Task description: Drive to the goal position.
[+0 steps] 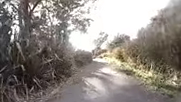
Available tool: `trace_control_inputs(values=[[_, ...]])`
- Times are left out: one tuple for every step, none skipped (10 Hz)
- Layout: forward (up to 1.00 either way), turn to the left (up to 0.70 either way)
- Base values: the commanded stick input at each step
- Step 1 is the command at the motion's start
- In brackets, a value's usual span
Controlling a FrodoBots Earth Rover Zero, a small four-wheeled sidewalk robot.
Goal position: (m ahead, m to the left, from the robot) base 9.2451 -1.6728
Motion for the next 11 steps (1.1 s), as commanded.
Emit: trace_control_inputs(values=[[0.50,0.01],[0.50,0.01],[0.50,-0.06],[0.50,-0.41],[0.50,-0.49],[0.50,-0.49],[0.50,-0.49],[0.50,-0.49],[0.50,-0.49],[0.50,-0.49],[0.50,-0.49]])
